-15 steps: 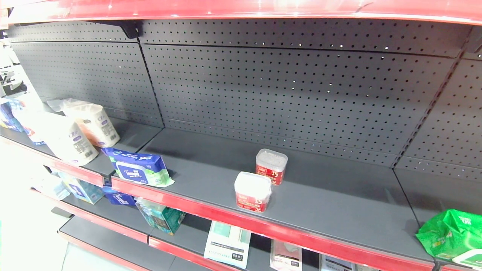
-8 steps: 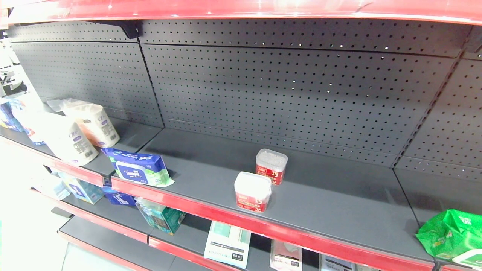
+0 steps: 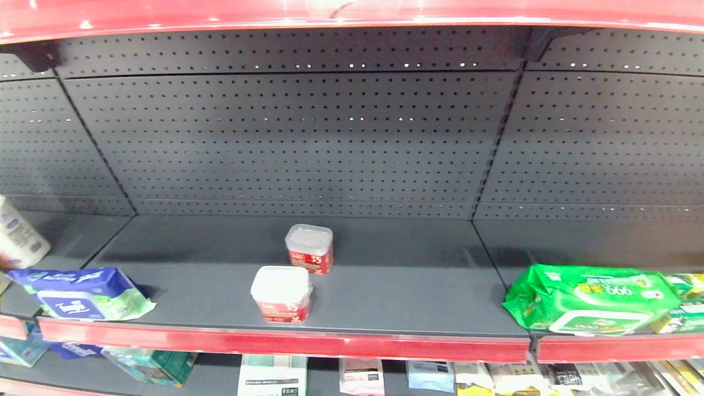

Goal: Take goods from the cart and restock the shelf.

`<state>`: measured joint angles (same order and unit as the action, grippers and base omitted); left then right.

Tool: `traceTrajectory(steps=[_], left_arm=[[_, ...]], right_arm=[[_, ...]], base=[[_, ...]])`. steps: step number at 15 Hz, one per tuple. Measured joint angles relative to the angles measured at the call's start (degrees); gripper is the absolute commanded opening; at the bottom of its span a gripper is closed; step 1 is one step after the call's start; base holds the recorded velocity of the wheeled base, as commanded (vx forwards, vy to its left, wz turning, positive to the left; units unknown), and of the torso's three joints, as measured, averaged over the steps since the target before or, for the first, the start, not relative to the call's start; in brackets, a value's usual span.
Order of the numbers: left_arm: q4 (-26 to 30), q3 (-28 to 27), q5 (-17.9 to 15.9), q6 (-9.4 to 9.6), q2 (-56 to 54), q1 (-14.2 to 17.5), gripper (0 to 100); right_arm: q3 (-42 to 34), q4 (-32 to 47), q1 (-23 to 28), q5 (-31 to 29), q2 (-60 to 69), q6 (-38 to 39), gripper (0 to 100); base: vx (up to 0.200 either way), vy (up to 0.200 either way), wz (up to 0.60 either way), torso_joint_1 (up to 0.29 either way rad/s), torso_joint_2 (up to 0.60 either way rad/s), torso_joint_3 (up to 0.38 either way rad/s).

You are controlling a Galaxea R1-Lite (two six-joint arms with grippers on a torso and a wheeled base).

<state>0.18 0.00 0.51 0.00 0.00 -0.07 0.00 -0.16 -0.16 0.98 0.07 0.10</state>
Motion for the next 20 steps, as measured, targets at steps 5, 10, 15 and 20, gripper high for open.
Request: traceTrajectory(steps=[5,10,15,20], left_arm=[[0.0,0.0,0.0,0.0,0.0,0.0,100],[-0.1,0.0,-1.9,0.22,0.0,0.0,100],[-0.5,-11.3,-0.1,-3.66,10.1,0.1,100],[-0.8,-23.2,8.5,-7.19,40.5,1.6,100]], right_arm=[[0.0,0.0,0.0,0.0,0.0,0.0,100],[0.0,0.0,0.0,0.0,0.0,0.1,100],[0.0,0.0,0.0,0.1,0.0,0.1,100],[0.0,0.0,0.0,0.1,0.0,0.1,100]], base=[[0.0,0.0,-0.24,0.0,0.0,0.002],[0.0,0.0,0.0,0.0,0.0,0.0],[0.0,0.0,0.0,0.0,0.0,0.0],[0.0,0.0,0.0,0.0,0.0,0.0]])
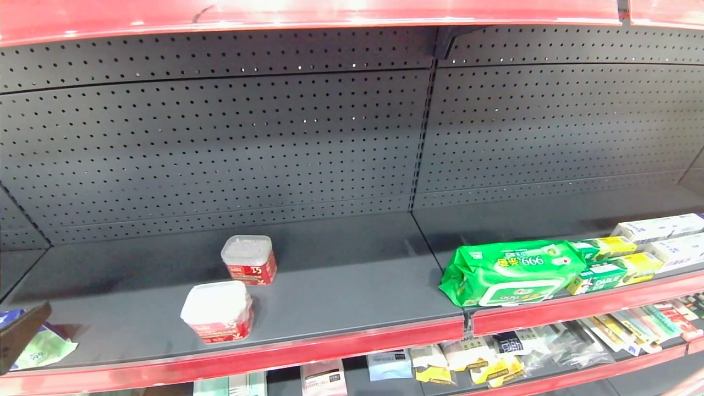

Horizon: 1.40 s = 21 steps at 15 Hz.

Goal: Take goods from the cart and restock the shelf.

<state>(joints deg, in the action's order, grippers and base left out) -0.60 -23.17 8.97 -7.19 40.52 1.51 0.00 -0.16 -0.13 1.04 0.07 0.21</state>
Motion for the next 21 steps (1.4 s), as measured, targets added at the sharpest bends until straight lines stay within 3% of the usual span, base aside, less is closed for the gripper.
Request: traceTrajectory(steps=[3,8,21], left_arm=[[-0.1,-1.4,2.4,-0.79,13.9,0.6,100],[-0.2,-0.6,2.5,-0.9,28.7,0.4,100],[-4.7,-3.8,-0.5,-1.34,44.6,0.3,100]], right_arm=[[0.0,0.0,0.0,0.0,0.0,0.0,100],[0.1,0.0,0.0,0.0,0.0,0.0,100],[0.0,0.0,0.0,0.0,0.0,0.0,100]], base=[[0.0,0.0,0.0,0.0,0.0,0.0],[0.0,0.0,0.0,0.0,0.0,0.0],[0.0,0.0,0.0,0.0,0.0,0.0]])
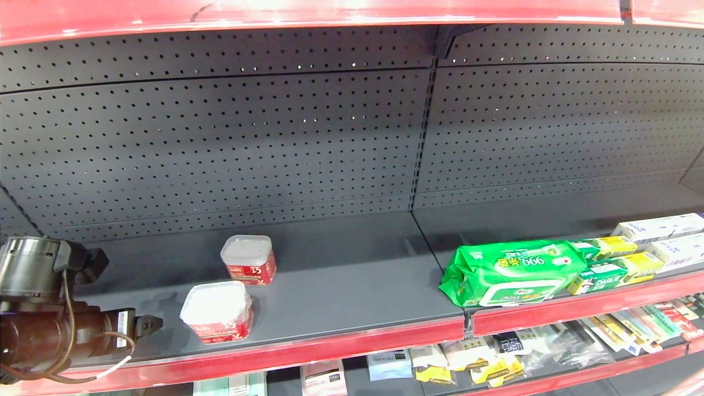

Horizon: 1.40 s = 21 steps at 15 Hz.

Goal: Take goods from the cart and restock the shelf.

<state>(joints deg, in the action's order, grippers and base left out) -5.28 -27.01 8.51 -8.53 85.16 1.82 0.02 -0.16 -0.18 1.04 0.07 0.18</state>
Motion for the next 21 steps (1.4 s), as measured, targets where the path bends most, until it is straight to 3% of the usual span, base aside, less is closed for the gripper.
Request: traceTrajectory(steps=[21], left_arm=[[-1.0,-5.8,-0.5,0.02,7.7,-1.7,100]], right_arm=[[0.0,0.0,0.0,0.0,0.0,0.0,100]], base=[[0.0,0.0,0.0,0.0,0.0,0.0]])
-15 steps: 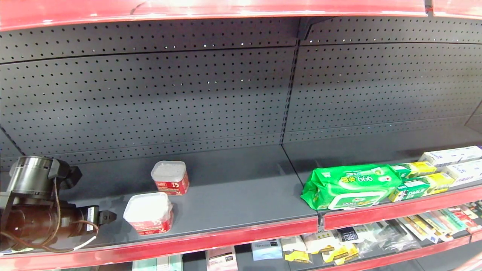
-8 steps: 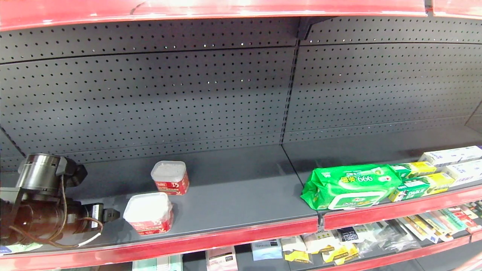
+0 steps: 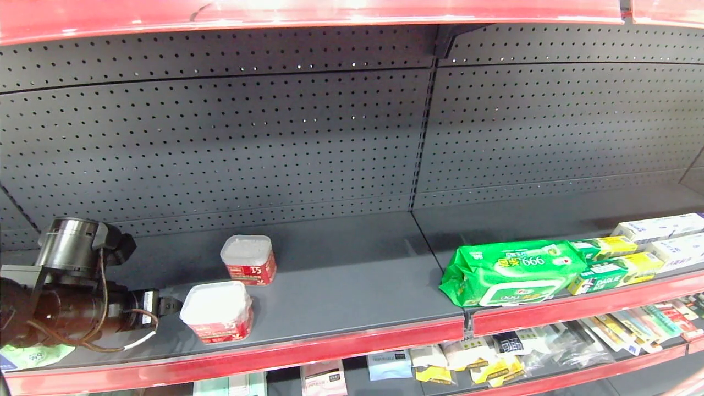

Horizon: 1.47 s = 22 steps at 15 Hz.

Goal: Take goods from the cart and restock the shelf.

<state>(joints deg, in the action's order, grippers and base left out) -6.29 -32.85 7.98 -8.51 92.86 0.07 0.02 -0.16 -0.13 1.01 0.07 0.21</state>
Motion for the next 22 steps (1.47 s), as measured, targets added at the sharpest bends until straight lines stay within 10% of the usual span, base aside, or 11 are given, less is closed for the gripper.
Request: traceTrajectory(steps=[22], left_arm=[[-0.2,-1.1,0.0,0.0,2.5,-2.8,100]], right_arm=[[0.0,0.0,0.0,0.0,0.0,0.0,100]], base=[[0.0,0.0,0.0,0.0,0.0,0.0]])
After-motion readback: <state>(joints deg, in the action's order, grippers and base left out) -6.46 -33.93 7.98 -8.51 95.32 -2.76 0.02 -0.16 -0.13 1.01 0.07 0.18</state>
